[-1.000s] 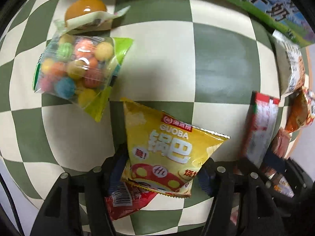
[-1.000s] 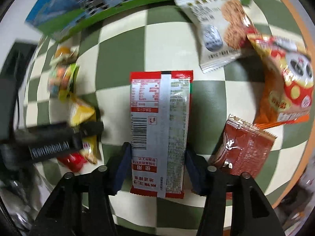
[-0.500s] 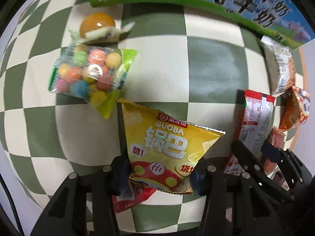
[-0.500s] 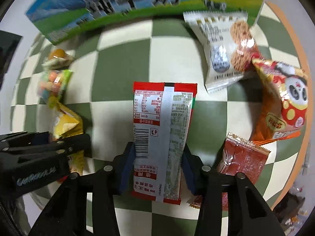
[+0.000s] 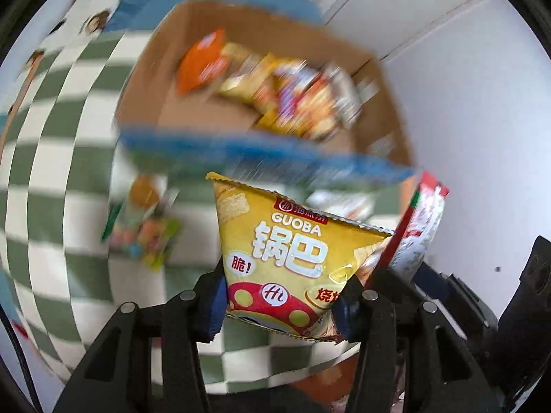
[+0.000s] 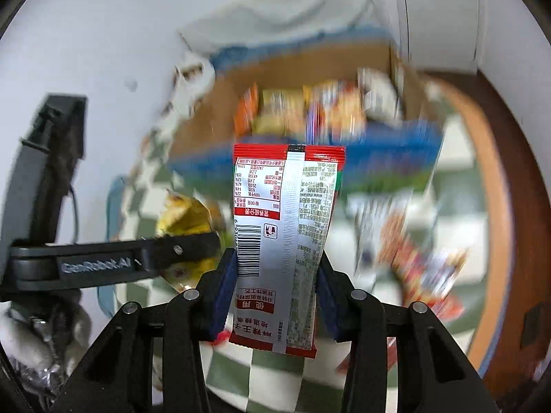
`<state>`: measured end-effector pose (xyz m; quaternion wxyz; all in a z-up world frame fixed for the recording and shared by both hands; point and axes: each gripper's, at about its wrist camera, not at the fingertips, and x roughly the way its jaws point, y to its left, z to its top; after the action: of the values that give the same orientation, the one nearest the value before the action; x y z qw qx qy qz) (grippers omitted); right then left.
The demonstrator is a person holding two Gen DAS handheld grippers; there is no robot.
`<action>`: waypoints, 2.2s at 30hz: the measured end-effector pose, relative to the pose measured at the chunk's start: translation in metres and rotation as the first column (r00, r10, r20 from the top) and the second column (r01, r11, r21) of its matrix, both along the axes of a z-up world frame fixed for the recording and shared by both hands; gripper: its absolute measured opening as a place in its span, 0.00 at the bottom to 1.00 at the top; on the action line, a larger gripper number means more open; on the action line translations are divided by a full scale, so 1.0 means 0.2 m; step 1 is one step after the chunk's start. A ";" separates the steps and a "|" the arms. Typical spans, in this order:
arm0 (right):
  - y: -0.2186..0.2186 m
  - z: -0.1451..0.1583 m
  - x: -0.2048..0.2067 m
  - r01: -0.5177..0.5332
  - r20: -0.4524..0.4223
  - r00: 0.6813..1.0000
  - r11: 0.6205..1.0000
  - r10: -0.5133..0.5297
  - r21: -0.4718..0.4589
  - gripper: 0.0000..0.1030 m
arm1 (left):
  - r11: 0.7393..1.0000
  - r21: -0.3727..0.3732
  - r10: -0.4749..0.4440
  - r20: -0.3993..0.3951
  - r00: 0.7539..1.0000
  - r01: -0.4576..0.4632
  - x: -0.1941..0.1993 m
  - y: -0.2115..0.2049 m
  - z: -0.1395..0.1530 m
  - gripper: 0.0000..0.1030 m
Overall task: Organize snacks
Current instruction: 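Carry both packets into the box and open both tools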
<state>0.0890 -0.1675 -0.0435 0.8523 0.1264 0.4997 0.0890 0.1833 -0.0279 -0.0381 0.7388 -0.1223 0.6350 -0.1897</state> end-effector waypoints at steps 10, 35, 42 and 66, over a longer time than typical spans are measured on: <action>-0.31 0.12 0.71 0.044 -0.053 0.997 0.989 -0.051 -0.138 0.45 | 0.990 0.140 0.026 -0.004 1.000 -0.026 0.69 -0.19 -0.05 0.46; -0.38 -0.52 1.08 -0.027 -0.436 0.897 0.974 -0.076 -0.225 0.85 | 0.967 0.256 0.091 -0.303 0.949 -0.011 1.01 -0.14 -0.79 0.91; -0.36 -0.52 1.05 -0.010 -0.409 0.908 0.969 -0.094 -0.245 0.88 | 0.965 0.261 0.075 -0.257 0.963 -0.006 0.98 -0.14 -0.72 0.92; -0.24 -0.17 0.67 0.039 -0.160 0.984 0.968 -0.081 -0.249 0.88 | 0.949 0.301 0.029 0.199 0.979 -0.090 0.47 -0.14 -0.07 0.92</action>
<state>0.2228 -0.2152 -0.0780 0.8183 0.0426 0.5732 -0.0102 0.2768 -0.0552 -0.0526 0.8122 -0.0058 0.5783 -0.0768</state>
